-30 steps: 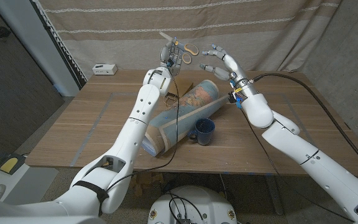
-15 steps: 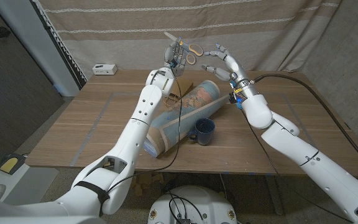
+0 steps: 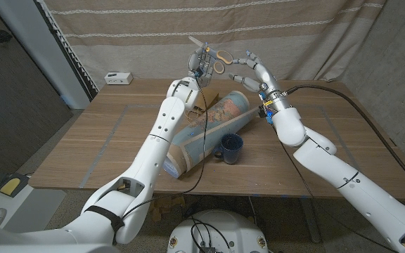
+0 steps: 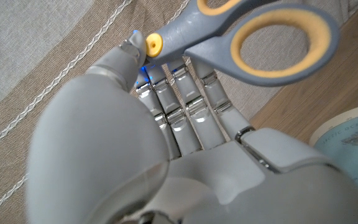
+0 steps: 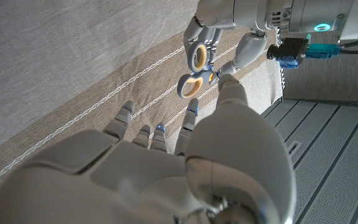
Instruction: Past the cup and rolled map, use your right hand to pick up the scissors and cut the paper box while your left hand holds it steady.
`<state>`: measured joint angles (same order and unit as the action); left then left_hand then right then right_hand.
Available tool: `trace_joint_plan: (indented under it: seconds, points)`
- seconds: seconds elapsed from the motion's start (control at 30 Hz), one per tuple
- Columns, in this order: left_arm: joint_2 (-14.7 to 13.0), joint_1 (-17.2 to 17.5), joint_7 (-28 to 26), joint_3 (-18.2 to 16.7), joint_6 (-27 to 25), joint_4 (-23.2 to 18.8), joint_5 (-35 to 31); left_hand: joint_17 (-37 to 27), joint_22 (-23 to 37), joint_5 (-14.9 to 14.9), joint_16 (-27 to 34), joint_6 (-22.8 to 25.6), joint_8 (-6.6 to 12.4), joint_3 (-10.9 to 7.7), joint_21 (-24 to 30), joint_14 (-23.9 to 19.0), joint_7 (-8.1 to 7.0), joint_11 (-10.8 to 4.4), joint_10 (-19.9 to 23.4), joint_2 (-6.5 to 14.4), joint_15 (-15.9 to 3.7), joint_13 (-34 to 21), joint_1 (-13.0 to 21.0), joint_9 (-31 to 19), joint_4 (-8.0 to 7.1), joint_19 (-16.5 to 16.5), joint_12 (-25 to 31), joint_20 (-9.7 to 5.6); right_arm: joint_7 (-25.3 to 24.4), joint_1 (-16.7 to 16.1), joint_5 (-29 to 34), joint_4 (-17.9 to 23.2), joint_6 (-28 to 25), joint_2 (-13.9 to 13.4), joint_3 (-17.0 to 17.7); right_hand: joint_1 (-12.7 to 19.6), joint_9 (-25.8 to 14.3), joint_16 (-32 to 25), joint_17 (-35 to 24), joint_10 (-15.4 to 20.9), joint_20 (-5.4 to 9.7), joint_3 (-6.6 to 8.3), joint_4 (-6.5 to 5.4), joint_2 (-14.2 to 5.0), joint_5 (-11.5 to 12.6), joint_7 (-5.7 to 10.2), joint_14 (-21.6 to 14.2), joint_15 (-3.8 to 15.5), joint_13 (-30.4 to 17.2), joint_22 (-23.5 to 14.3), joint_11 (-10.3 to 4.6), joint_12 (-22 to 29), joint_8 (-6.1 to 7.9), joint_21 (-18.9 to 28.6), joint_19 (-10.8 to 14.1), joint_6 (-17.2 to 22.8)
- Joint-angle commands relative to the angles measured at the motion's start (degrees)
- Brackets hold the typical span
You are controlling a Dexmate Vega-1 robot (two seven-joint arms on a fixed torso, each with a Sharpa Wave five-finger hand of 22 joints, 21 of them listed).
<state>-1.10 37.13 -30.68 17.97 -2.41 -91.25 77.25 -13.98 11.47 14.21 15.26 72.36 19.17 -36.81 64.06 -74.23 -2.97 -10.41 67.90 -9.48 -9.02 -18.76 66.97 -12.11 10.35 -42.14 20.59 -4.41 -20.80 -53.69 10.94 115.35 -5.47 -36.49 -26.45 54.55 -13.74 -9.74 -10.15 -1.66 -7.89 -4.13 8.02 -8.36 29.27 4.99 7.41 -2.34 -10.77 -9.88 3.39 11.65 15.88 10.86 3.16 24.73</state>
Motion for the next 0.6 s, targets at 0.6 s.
trace_joint_plan:
  seconds: [0.6]
  points:
    - [0.2, -0.3, 1.9, 0.6, -1.7, 1.1, 1.2, -0.4, 0.1, 0.1, 0.5, 0.9, 0.51, -2.51, 0.6, -5.3, 0.45, -0.04, 0.6, 0.5, -4.64, 0.0, 0.3, -0.3, -2.16, 0.5, 0.1, -5.76, -0.6, 1.9, 0.7, 0.2, -5.7, 0.7, -1.9, 1.9, -0.4, -0.7, -0.1, -0.2, -0.68, 0.87, -0.20, -0.94, 0.5, -1.49, -0.3, -0.38, -0.1, -0.2, 1.32, 0.3, -0.53, 0.1, -0.1, -0.9]
